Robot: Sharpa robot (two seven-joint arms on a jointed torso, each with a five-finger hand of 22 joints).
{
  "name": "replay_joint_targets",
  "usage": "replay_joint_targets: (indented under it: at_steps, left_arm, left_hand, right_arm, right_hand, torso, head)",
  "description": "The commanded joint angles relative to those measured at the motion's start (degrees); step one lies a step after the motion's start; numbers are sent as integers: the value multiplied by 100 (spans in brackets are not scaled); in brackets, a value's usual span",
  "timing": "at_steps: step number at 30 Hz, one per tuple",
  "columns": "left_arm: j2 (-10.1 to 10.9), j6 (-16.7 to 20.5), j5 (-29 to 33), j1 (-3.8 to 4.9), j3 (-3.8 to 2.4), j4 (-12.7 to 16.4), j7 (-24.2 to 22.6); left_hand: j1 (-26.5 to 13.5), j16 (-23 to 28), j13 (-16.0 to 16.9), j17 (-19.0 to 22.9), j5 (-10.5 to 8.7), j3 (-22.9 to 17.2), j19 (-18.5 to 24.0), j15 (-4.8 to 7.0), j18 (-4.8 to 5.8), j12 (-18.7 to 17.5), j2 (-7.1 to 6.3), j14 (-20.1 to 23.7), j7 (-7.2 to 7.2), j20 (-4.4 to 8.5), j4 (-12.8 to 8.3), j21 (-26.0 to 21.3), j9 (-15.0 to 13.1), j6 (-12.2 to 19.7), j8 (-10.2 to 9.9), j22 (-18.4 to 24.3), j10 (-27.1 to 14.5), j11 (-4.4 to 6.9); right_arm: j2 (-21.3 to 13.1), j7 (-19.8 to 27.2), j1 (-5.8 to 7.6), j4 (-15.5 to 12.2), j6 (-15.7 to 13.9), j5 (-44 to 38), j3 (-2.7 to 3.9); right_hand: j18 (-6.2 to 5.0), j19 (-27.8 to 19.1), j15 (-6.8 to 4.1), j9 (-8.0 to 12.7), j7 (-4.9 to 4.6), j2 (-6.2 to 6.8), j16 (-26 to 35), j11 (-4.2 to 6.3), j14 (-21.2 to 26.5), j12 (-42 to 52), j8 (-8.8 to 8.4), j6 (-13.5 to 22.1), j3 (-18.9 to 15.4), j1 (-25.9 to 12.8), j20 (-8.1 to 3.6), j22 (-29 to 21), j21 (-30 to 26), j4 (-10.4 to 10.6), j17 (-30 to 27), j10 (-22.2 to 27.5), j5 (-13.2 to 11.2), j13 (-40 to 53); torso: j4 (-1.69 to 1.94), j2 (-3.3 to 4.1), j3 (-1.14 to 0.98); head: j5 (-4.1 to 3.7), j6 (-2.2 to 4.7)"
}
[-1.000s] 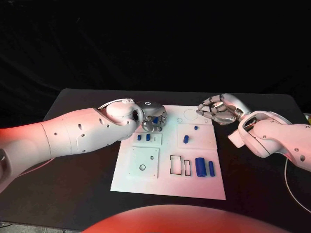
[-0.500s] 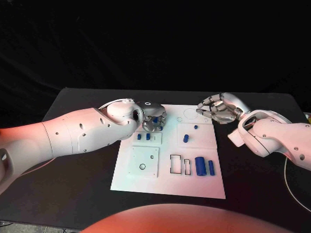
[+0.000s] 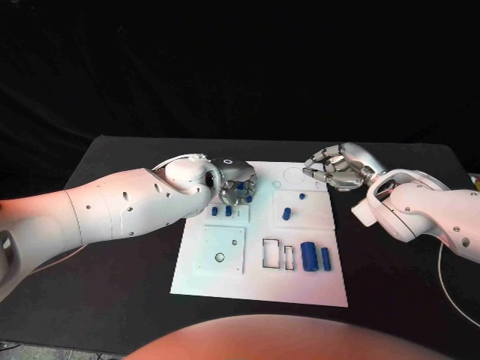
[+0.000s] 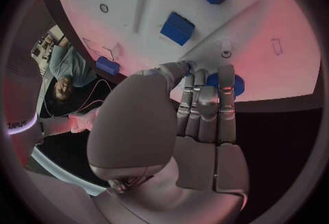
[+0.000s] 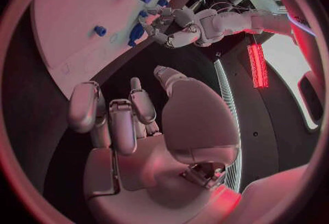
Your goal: Assemble the parts on the task board
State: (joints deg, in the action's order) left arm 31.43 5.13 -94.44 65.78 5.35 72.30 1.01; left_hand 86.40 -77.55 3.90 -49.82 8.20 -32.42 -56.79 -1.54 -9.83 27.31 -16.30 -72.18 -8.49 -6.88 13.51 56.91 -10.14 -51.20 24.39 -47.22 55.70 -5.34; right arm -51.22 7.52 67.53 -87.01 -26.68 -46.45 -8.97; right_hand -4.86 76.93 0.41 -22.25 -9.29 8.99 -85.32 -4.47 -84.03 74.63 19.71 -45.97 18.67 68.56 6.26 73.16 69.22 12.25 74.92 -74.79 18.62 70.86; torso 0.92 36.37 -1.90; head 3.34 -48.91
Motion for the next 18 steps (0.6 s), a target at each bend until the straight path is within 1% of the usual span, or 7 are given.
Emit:
replay_joint_targets:
  at_steps: [1, 4, 12, 15, 18]
  left_arm:
    - [-8, -43, 46, -4, -1, 7, 8]
    - [-2, 14, 46, -5, 0, 11, 8]
    - [11, 214, 65, -6, -1, 40, -34]
    - [14, 245, 83, -6, -1, 45, -44]
    - [15, 255, 109, -6, -1, 48, -58]
  left_hand:
    - [-68, -30, -9, 34, -25, -25, 6, -39, -35, -75, -25, -4, -27, -52, -27, 41, 17, 74, -70, -13, -7, -58]
    - [-98, -34, -10, 73, -21, -30, 24, -54, -38, -149, -27, 10, -39, -67, -52, 51, 35, 132, -144, -20, -16, -74]
    - [-124, -60, -7, 35, -8, -38, -22, -62, -25, -194, -22, -16, -62, -75, -63, 109, 41, 144, -180, -88, -12, -82]
    - [-130, -71, -3, 26, 0, -51, -34, -61, -24, -204, -11, -27, -67, -78, -68, 127, 39, 129, -185, -105, 10, -80]
    - [-129, -77, 0, 22, 3, -62, -40, -60, -24, -210, -6, -34, -68, -79, -75, 136, 37, 115, -186, -113, 24, -78]
  right_arm:
    - [-1, 40, -3, -7, 17, -19, 1]
    - [-3, 39, -3, -8, 18, -19, 1]
    - [-9, 36, -3, -10, 16, -19, 1]
    - [-10, 34, -3, -12, 18, -19, 1]
    - [-12, 32, -3, -13, 19, -19, 1]
  right_hand:
    - [-62, -39, -21, 9, -1, -12, 28, 1, -291, -20, 23, 19, 43, 62, -3, -10, -38, 4, 229, 32, 38, -5]
    - [-62, -39, -21, 9, -1, -12, 28, 1, -291, -20, 23, 19, 43, 62, -3, -10, -38, 4, 229, 32, 38, -5]
    - [-62, -39, -21, 9, -1, -12, 28, 1, -291, -20, 23, 19, 43, 62, -3, -10, -38, 4, 229, 32, 38, -5]
    - [-61, -37, -21, 10, -1, -19, 30, 1, -292, -13, 32, 17, 46, 62, -2, -9, -42, 11, 233, 23, 37, 3]
    - [-61, -37, -21, 10, -1, -19, 30, 1, -292, -13, 32, 17, 46, 62, -2, -9, -42, 11, 233, 23, 37, 3]
  torso:
    - [-1, 0, 1]
    - [-1, -2, 3]
    - [-6, 1, 5]
    - [0, 1, 4]
    - [1, 1, 4]
  head:
    - [-3, 8]
    - [-10, 12]
    - [-18, 21]
    - [-20, 31]
    - [-22, 25]
